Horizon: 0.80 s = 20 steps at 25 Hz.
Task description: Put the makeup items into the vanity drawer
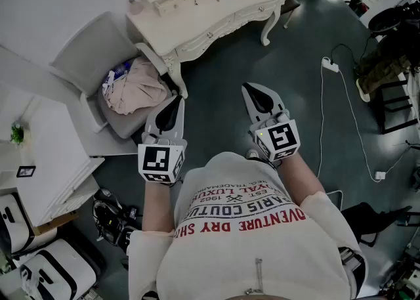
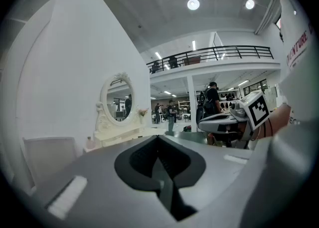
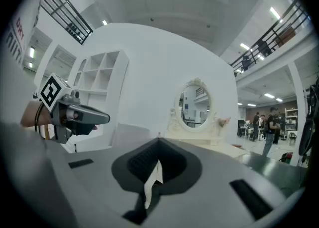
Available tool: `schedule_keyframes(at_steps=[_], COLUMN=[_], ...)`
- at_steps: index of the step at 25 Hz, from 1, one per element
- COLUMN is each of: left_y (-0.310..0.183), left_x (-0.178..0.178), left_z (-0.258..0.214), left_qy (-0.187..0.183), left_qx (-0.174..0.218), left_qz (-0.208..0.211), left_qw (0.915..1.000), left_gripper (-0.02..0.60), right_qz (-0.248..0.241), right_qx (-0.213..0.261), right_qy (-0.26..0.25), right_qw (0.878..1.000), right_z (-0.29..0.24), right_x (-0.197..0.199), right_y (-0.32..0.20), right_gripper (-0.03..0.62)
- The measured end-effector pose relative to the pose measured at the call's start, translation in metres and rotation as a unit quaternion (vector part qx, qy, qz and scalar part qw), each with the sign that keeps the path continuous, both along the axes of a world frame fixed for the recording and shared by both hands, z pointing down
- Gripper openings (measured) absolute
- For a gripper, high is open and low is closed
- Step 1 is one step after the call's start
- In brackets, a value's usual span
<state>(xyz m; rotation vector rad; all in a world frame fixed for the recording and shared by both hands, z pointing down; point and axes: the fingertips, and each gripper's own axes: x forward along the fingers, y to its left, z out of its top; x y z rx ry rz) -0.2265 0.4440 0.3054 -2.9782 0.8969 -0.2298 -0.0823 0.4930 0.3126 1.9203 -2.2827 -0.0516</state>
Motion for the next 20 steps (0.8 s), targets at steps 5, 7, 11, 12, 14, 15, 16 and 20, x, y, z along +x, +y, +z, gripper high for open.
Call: schedule_keyframes(at_steps=[5,7,11,12,14,15,16,20], left_y=[-0.002,-0.003,-0.008,-0.009,-0.012,-0.014,-0.015,-0.022], left_x=[0.002,0.001,-0.002,-0.002,-0.003,-0.003,-0.003,-0.001], left_z=[0.000,0.002,0.002,0.002,0.003,0.004,0.006,0.012], left_qy=[0.001,0.001,0.003,0.003,0.004,0.004,0.003,0.000], left_qx=[-0.001,-0.002,-0.005,-0.006,-0.009,-0.011,-0.012,-0.018], left_qz=[0.000,0.000,-0.001,-0.002,-0.003,-0.003,-0.004,-0.011], left_qw=[1.0000,1.0000,1.0000,1.0000,0.9999,0.9999,0.9999,0.9998], left_gripper=[0.011,0.011,0.011,0.011,0.011,0.011,0.011,0.011], right_qz=[-0.002,-0.002,0.000,0.003,0.010,0.013,0.015,0.014], right_qx=[0.000,-0.001,-0.002,0.000,0.002,0.003,0.003,-0.002], right_qy=[0.000,-0.001,-0.006,-0.011,-0.021,-0.023,-0.025,-0.025], right_qw=[1.000,1.000,1.000,1.000,1.000,1.000,1.000,1.000], right_z=[0.001,0.003,0.002,0.001,0.000,0.001,0.001,0.007], right_x=[0.000,0.000,0.000,0.001,0.004,0.005,0.007,0.014], right_y=[-0.002,-0.002,-0.006,-0.007,-0.011,-0.013,-0.015,-0.023], right_gripper=[0.006,0.006,0.006,0.006,0.008,0.008,0.008,0.008])
